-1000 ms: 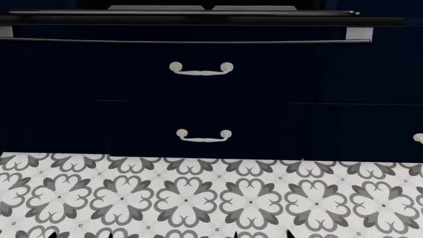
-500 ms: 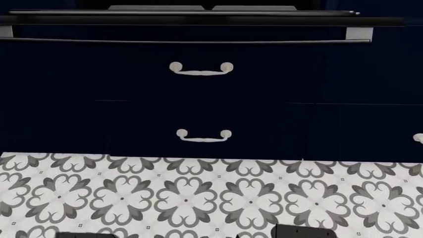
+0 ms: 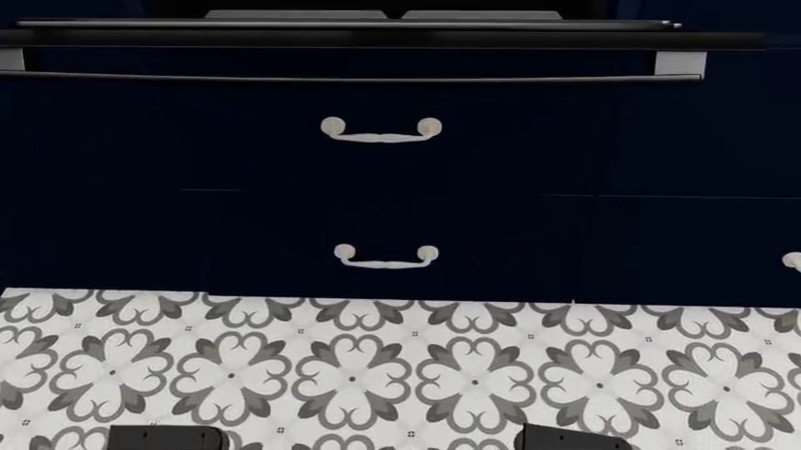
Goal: Close the oven door
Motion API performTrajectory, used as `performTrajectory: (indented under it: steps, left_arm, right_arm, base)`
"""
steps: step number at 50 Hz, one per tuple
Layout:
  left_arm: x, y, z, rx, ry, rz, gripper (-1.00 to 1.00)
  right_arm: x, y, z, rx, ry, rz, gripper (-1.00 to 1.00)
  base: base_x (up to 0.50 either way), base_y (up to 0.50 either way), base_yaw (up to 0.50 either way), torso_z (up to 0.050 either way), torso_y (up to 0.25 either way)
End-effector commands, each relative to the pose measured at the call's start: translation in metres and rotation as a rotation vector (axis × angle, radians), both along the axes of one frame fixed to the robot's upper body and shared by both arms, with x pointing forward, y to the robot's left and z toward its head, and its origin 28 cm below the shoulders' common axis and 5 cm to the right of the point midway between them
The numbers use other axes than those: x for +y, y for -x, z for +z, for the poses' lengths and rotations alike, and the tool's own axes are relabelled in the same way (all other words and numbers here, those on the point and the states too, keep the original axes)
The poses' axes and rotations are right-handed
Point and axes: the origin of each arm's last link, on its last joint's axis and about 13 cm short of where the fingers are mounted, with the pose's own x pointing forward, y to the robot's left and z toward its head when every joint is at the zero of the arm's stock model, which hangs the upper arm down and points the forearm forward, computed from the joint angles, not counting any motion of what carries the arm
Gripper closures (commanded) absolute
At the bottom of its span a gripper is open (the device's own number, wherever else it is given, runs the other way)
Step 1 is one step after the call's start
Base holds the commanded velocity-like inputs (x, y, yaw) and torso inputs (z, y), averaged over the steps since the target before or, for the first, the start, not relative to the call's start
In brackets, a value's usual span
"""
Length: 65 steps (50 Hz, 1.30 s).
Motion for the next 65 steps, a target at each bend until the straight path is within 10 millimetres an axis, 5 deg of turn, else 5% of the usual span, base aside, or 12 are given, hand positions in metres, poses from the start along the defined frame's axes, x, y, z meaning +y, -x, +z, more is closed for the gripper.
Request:
performTrajectory:
  steps: [1, 46, 47, 50, 51, 65]
  left_arm:
    - [0.000, -0.001, 0.001, 0.002, 0.000, -0.001, -1.00]
    - [0.000, 0.000, 0.001, -0.003, 0.010, -0.017, -1.00]
    - [-0.001, 0.000, 0.012, -0.003, 0.016, -0.017, -1.00]
    - [-0.001, 0.000, 0.001, -0.003, 0.011, -0.017, -1.00]
    - [-0.001, 0.000, 0.012, -0.003, 0.014, -0.018, -1.00]
    - [0.000, -0.001, 0.000, 0.001, 0.015, -0.025, -1.00]
  right_arm:
    - [0.000, 0.000, -0.001, 0.018, 0.005, -0.004, -1.00]
    - [0.000, 0.001, -0.007, 0.029, -0.001, 0.000, -1.00]
    - [0.000, 0.001, -0.007, 0.031, 0.003, 0.003, -1.00]
    - [0.000, 0.001, -0.007, 0.032, 0.004, 0.001, -1.00]
    - [0.000, 0.001, -0.007, 0.032, 0.004, 0.002, -1.00]
    - [0.000, 0.001, -0.010, 0.039, 0.011, 0.003, -1.00]
  base:
    - [0.00, 0.00, 0.00, 0.000, 0.000]
    - [0.29, 0.00, 0.00, 0.000, 0.000]
    - [0.29, 0.00, 0.00, 0.000, 0.000]
    - [0.28, 0.00, 0.00, 0.000, 0.000]
    - [0.29, 0.00, 0.00, 0.000, 0.000]
    - [0.29, 0.00, 0.00, 0.000, 0.000]
